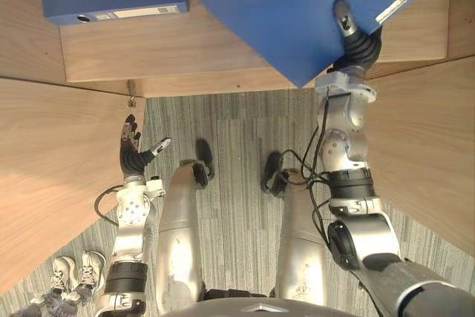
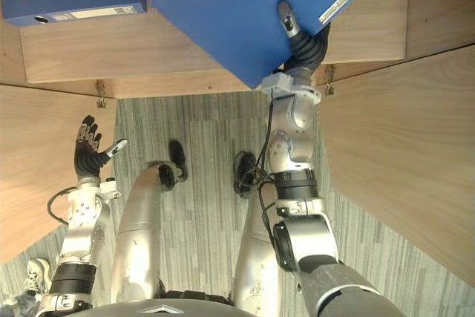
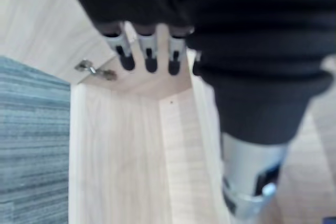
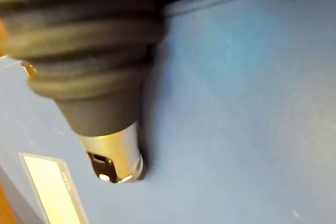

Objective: Walk over to the cabinet, pick up the folder, carry it to the office cabinet, place the folder inside the office cabinet, then close the office cabinet door

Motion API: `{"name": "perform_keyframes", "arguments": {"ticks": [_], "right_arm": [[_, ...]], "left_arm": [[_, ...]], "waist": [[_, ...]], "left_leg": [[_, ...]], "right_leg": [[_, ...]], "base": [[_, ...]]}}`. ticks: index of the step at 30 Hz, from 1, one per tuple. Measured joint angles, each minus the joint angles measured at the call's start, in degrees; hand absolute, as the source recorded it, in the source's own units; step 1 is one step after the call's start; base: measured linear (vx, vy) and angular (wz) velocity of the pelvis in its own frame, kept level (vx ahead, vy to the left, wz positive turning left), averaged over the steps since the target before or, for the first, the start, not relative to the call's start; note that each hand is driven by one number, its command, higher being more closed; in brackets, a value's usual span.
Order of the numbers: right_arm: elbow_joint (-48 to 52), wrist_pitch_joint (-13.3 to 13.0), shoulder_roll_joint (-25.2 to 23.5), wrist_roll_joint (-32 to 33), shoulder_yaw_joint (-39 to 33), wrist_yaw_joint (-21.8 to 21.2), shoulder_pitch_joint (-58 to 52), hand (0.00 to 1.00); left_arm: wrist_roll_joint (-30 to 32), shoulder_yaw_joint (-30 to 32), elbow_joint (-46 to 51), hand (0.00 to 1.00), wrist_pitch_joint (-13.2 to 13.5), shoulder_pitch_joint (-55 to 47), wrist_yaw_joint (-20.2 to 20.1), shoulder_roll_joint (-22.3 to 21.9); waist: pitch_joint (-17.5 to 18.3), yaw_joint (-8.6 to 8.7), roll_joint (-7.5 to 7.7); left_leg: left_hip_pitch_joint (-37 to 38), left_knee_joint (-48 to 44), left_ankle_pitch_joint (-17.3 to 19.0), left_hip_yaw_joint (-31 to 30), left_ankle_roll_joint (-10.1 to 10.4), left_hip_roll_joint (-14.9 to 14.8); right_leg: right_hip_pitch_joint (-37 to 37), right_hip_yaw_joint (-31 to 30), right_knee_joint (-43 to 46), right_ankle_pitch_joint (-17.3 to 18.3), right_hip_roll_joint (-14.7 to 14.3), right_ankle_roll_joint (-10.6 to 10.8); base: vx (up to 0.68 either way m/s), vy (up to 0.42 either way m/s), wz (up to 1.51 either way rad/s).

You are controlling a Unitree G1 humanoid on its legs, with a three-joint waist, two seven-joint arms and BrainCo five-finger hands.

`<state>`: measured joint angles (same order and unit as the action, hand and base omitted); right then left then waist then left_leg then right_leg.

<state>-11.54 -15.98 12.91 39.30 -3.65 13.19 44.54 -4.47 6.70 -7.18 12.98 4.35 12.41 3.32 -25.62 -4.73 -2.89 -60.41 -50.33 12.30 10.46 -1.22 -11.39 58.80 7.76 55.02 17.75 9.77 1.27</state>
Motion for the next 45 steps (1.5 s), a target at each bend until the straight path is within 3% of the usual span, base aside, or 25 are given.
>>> {"name": "perform_keyframes", "arguments": {"ticks": [12,18,29,30,45], "right_arm": [[-9.8,0.0,5.2,13.9,-3.9,3.4,11.5,1.0],[-14.1,0.1,8.7,17.1,-4.3,5.0,16.2,1.0],[-16.7,-0.2,10.3,23.0,-4.5,8.4,23.0,1.0],[-16.8,-0.2,10.3,24.1,-4.6,8.9,23.4,0.0],[-15.9,-5.1,9.6,28.0,-6.1,11.4,26.0,0.0]], "left_arm": [[-3.3,-0.3,0.1,0.0,0.6,0.4,2.1,0.0],[-4.6,-2.5,1.9,0.0,0.6,0.3,2.2,0.0],[-6.5,-4.8,1.8,0.0,0.7,0.2,2.3,-0.1],[-6.5,-5.0,1.8,0.0,0.7,0.2,2.3,-0.1],[-6.5,-6.0,1.8,0.0,0.7,-1.3,2.4,-1.9]], "waist": [[-1.6,-1.1,-0.1],[-1.6,-1.15,-0.07],[-1.6,-1.04,-0.08],[-1.6,-1.07,-0.08],[-1.5,-1.27,-0.05]], "left_leg": [[-3.3,3.8,-3.9,-2.6,1.0,1.7],[-5.6,5.7,-5.9,-4.0,1.5,2.6],[-6.6,9.7,-9.1,-5.2,1.9,3.9],[-6.7,9.8,-9.2,-5.4,2.0,4.0],[-7.0,11.5,-11.0,-6.1,2.2,4.6]], "right_leg": [[2.5,3.1,-0.5,-0.3,1.2,-0.5],[4.4,4.6,-0.6,-0.5,1.9,-0.9],[5.7,6.3,-1.5,-0.9,2.7,-1.6],[5.7,6.5,-1.5,-0.9,2.8,-1.6],[6.5,7.2,-0.9,-1.0,3.1,-2.3]], "base": [[-0.04,-0.064,0.13],[-0.03,-0.032,0.14],[-0.02,-0.023,0.11],[-0.01,-0.014,0.1],[-0.03,-0.018,0.04]]}}
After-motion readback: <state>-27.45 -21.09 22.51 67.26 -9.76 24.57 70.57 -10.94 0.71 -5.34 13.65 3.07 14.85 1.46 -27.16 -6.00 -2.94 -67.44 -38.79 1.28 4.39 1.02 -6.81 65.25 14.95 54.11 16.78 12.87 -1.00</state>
